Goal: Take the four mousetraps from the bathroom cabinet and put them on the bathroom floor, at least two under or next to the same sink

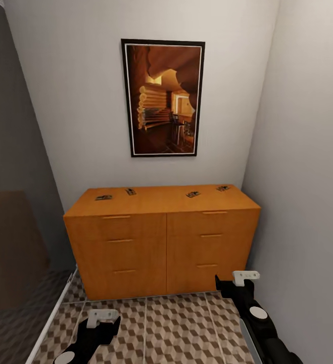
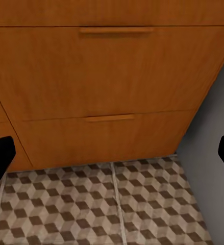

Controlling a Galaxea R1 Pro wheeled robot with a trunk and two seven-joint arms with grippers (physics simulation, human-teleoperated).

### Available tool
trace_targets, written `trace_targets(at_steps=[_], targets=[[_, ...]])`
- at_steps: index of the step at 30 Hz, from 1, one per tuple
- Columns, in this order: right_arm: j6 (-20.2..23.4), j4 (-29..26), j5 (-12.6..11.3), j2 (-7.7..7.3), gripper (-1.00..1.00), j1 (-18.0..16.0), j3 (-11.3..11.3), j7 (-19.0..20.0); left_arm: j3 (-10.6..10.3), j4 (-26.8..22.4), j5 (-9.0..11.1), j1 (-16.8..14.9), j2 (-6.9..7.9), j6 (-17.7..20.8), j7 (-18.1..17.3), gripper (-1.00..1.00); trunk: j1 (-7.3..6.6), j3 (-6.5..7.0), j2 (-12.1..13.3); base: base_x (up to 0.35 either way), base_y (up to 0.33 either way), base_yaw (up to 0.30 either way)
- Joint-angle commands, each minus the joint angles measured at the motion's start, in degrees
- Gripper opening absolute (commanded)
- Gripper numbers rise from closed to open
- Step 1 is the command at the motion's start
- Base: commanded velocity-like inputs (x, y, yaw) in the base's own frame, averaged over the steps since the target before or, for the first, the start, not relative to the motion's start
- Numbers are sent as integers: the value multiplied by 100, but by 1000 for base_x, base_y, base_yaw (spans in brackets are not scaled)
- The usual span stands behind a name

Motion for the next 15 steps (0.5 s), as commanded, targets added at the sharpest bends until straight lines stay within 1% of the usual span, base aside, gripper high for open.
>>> trace_targets(at_steps=[1,15], targets=[[35,-8,2,-1,100,-3,9,-32,1,-8,1,-2,-1,31,-4,100,2,-6,-3,195,0,0],[35,-8,2,-1,100,-3,12,-34,1,-8,1,-2,-1,31,-4,100,2,-6,-3,151,0,0]])
